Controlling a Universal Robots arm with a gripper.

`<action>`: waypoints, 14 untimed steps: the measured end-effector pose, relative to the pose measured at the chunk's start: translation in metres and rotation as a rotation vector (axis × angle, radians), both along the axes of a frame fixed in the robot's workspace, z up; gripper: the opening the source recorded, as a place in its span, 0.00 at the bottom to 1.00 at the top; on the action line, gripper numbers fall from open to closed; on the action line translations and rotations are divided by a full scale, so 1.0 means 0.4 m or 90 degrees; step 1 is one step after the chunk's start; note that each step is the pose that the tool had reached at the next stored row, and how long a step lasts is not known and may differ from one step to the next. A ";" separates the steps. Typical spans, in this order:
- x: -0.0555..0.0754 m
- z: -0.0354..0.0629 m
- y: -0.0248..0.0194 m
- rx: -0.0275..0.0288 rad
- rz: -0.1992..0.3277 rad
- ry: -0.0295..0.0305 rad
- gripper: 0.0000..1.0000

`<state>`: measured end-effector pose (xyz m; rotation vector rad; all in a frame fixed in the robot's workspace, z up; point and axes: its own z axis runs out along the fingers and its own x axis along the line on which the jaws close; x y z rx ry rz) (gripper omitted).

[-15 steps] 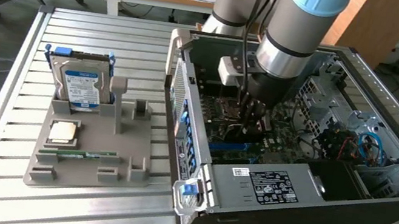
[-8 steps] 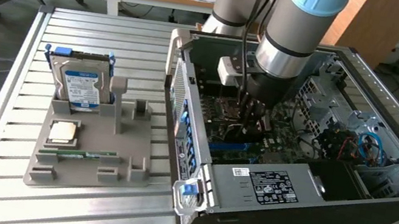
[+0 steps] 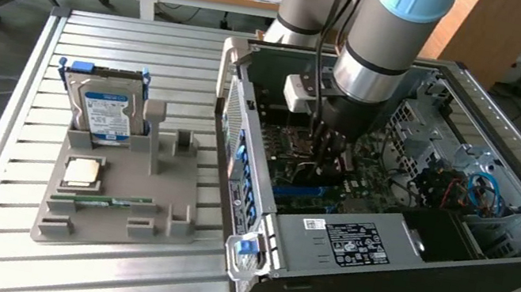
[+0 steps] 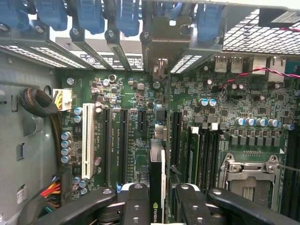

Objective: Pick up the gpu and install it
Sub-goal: 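Insert the gpu into the slot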

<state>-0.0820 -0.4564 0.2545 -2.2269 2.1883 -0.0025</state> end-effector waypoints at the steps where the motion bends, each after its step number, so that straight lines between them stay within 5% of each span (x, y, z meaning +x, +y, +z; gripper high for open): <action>1: 0.000 0.000 0.000 0.0000 0.000 0.0000 0.26; 14: 0.000 -0.008 0.000 0.0000 0.000 0.0000 0.26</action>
